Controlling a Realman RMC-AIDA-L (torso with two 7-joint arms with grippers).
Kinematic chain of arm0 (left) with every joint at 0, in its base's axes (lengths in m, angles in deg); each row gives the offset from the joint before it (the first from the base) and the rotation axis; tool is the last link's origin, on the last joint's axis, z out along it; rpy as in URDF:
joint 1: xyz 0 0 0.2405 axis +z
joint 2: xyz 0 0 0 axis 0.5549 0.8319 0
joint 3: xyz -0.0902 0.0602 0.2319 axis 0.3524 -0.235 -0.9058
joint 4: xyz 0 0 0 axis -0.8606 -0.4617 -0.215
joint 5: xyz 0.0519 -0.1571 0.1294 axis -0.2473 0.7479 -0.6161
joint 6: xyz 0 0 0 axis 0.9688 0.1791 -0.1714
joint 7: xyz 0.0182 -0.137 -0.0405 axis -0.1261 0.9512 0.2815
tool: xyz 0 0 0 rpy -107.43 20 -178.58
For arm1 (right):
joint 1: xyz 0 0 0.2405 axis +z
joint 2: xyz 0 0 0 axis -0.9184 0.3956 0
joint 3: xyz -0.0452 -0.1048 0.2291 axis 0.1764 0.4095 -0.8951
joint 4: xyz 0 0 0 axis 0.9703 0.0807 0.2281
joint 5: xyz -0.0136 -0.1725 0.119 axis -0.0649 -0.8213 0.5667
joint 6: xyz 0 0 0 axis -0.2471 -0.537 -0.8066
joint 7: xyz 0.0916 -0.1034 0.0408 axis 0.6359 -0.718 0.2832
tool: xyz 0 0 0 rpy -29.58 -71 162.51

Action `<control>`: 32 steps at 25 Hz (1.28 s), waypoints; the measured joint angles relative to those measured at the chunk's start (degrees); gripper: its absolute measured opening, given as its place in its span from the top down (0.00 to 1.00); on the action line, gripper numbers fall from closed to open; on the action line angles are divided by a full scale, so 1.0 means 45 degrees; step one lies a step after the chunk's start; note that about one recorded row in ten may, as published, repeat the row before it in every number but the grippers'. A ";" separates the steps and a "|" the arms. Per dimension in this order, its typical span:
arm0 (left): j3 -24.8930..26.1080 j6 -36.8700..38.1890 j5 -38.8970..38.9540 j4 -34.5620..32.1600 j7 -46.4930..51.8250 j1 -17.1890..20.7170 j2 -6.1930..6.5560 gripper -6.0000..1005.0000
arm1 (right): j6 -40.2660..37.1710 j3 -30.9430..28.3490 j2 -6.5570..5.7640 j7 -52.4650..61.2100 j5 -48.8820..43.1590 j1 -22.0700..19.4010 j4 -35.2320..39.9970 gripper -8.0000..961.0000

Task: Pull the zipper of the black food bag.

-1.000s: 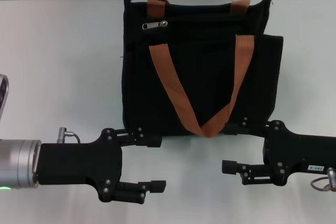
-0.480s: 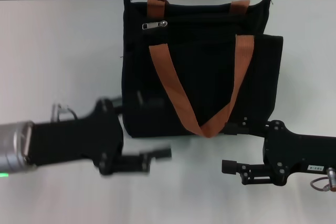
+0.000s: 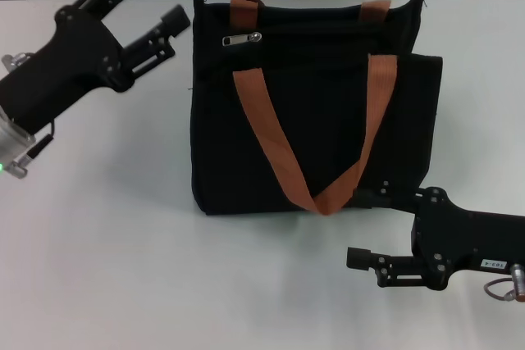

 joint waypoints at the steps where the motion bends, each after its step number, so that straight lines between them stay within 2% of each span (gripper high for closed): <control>1: -0.0028 -0.1357 -0.0125 -0.0198 -0.0006 -0.0025 0.0138 0.32 | -0.0006 -0.0007 0.0000 -0.0003 0.0005 -0.0009 -0.0008 0.14; 4: -0.0092 -0.2181 -0.0540 -0.0365 -0.0009 -0.0056 0.0243 0.32 | 0.0003 -0.0047 0.0000 -0.0005 0.0027 -0.0063 -0.0015 0.14; 5: -0.0136 -0.2850 -0.1458 -0.0613 -0.0035 -0.0104 0.0360 0.32 | 0.0005 -0.0089 -0.0001 -0.0006 0.0033 -0.0072 -0.0016 0.14; 7: -0.0155 -0.2989 -0.2136 -0.0785 -0.0078 -0.0152 0.0371 0.32 | 0.0012 -0.0174 -0.0010 -0.0007 0.0040 -0.0093 -0.0013 0.14; 8: -0.0169 -0.3073 -0.3028 -0.1015 -0.0124 -0.0332 0.0291 0.33 | 0.0016 -0.0205 -0.0014 -0.0008 0.0040 -0.0109 -0.0002 0.14; 11: -0.0173 -0.3660 -0.3818 -0.1058 -0.0150 -0.0757 0.0168 0.33 | 0.0012 -0.0325 -0.0024 -0.0011 0.0046 -0.0129 0.0009 0.14; 14: -0.0174 -0.4227 -0.3912 -0.1083 -0.0346 -0.0916 0.0013 0.33 | -0.0002 -0.0357 -0.0032 -0.0014 0.0047 -0.0136 -0.0006 0.14; 20: -0.0080 -0.4386 -0.3806 -0.1062 -0.0797 -0.1014 -0.0035 0.34 | -0.0007 -0.0357 -0.0014 -0.0019 0.0046 -0.0176 0.0005 0.14; 27: 0.0240 -0.4184 -0.2466 -0.0927 -0.1192 -0.0778 -0.0065 0.35 | -0.0049 -0.0480 -0.0012 -0.0032 0.0047 -0.0235 0.0006 0.14; 29: 0.0218 -0.3900 -0.2434 -0.0926 -0.1195 -0.0731 -0.0062 0.59 | -0.0071 -0.0535 -0.0005 -0.0050 0.0046 -0.0255 0.0018 0.14; 32: 0.0167 -0.3542 -0.2448 -0.0926 -0.1197 -0.0702 -0.0057 0.69 | -0.0090 -0.0555 -0.0002 -0.0056 0.0072 -0.0256 0.0024 0.14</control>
